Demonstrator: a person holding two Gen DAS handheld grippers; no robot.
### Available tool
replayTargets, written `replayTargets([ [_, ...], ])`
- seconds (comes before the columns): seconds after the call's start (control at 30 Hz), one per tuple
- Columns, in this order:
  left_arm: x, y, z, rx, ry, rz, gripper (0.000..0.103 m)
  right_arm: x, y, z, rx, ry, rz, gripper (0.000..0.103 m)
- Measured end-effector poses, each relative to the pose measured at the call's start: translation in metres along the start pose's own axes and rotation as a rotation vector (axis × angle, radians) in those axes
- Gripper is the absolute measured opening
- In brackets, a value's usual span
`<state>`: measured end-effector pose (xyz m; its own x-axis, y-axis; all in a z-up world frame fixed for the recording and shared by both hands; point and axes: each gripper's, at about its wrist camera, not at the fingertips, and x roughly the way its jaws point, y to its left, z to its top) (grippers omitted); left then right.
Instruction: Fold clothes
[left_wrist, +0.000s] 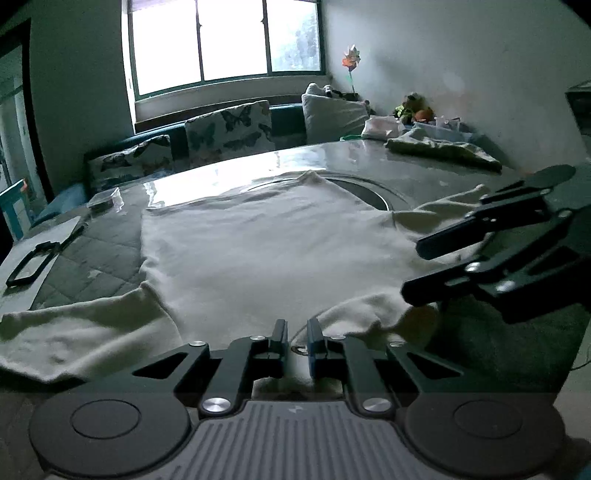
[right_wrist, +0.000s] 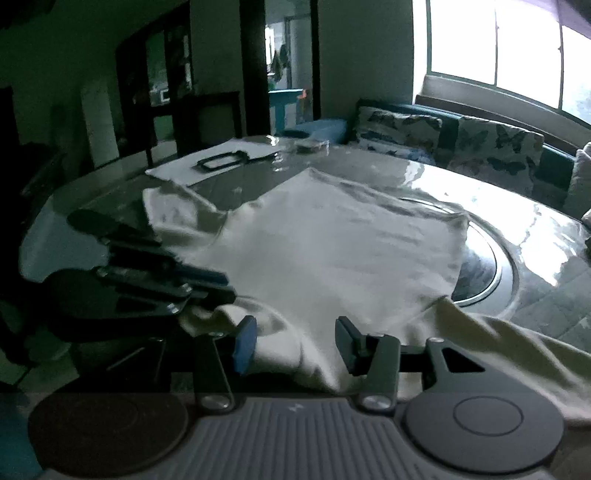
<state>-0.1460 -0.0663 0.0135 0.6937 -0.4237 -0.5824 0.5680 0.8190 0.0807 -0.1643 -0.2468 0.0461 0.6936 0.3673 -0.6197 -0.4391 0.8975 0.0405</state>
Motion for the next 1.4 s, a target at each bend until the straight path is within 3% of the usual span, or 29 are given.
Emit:
replayTargets([
  [0.17,-0.006,-0.001,-0.001,0.014,0.003,-0.002,0.013,0.015,0.003,-0.012,-0.027,0.064,-0.025,0.047],
  [0.27,-0.009,0.004,0.008,-0.012,0.015,-0.007,0.016,0.009,0.005,-0.015,-0.036,0.058,-0.022,0.048],
  [0.33,-0.011,0.007,0.015,-0.032,0.011,-0.017,0.023,0.000,0.003,-0.015,-0.019,0.031,-0.035,0.049],
  [0.37,-0.012,0.008,0.019,-0.041,0.007,-0.023,0.025,-0.003,0.001,-0.015,-0.006,0.022,-0.037,0.051],
  [0.43,-0.013,0.009,0.026,-0.058,0.004,-0.028,0.042,-0.009,-0.005,-0.015,0.018,0.011,-0.055,0.057],
  [0.63,-0.005,0.000,0.042,-0.083,-0.004,-0.050,0.047,-0.019,-0.033,-0.017,0.141,-0.012,-0.130,0.081],
  [0.8,0.006,-0.011,0.052,-0.086,0.007,-0.068,0.049,-0.019,-0.059,-0.021,0.214,-0.014,-0.195,0.082],
  [1.17,0.032,-0.027,0.072,-0.088,0.031,-0.086,0.060,-0.011,-0.118,-0.029,0.321,-0.008,-0.381,0.097],
  [1.4,0.045,-0.035,0.079,-0.104,0.050,-0.086,0.077,-0.004,-0.145,-0.042,0.380,-0.004,-0.464,0.103],
])
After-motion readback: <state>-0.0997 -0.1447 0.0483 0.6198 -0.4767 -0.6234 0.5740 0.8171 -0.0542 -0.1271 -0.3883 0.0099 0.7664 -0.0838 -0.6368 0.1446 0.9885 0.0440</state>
